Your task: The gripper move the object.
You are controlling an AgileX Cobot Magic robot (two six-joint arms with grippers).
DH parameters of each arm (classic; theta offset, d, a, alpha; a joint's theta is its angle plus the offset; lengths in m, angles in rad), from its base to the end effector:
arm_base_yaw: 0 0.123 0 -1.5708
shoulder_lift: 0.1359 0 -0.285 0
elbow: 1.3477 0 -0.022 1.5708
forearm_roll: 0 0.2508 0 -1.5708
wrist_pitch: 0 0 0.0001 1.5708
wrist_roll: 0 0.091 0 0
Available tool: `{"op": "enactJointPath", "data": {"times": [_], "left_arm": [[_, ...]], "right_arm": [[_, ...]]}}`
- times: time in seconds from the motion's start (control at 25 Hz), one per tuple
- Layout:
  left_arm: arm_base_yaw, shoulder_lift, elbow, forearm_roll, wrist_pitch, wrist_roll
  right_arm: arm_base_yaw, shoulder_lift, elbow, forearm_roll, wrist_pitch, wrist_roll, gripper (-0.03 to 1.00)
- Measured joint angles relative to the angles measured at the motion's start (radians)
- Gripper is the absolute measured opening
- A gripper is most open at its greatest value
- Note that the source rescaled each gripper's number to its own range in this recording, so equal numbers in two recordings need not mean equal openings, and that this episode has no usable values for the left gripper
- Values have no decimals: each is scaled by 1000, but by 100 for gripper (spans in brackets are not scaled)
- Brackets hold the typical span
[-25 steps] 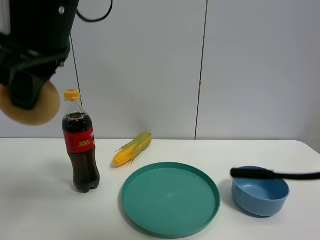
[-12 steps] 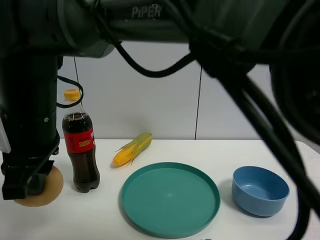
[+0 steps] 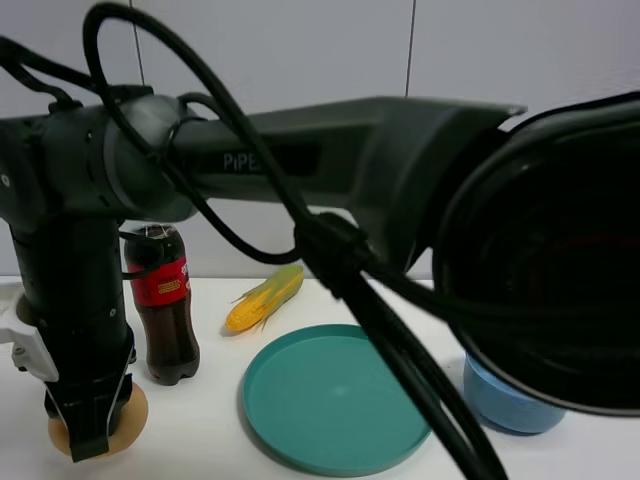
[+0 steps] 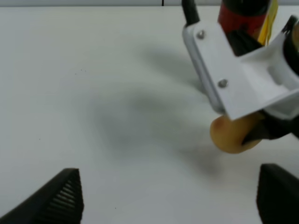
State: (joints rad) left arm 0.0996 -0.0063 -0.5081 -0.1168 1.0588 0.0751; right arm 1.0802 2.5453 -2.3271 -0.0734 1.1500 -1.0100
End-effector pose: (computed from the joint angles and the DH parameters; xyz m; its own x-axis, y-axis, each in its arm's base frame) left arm -0.0060 -0.0099 0.2801 -0.4367 -0.0260 -0.8992 -0.0004 0.9996 -0.0287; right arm 0.2564 0.4671 0.1517 0.5227 -0.8478 -0.0898 -0.8302 -0.4822 -0.2797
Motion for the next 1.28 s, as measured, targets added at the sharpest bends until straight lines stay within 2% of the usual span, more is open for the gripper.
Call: {"op": "enactJointPath", "data": {"times": [0.16,0.36,0.4,0.48,0.6,0.72,0.96,1.28], "left_arm": [[0,0,0,0,0,0],[0,0,0,0,0,0],[0,0,0,0,0,0],[0,0,0,0,0,0],[0,0,0,0,0,0],[0,0,0,0,0,0],[0,0,0,0,0,0],[0,0,0,0,0,0]], "right_arm": [[-8,19,2,-42,-14,-2,0],[-13,39,2,-43,-15,-2,1],[-13,40,2,-37,-15,-2,5],[-14,42,2,-20,-15,-2,20],[-14,42,2,-19,-15,-2,54],[-14,41,2,-19,-15,-1,67],[-14,-40,2,-19,-13,0,71],[-14,-339,2,0,-32,17,71]]}}
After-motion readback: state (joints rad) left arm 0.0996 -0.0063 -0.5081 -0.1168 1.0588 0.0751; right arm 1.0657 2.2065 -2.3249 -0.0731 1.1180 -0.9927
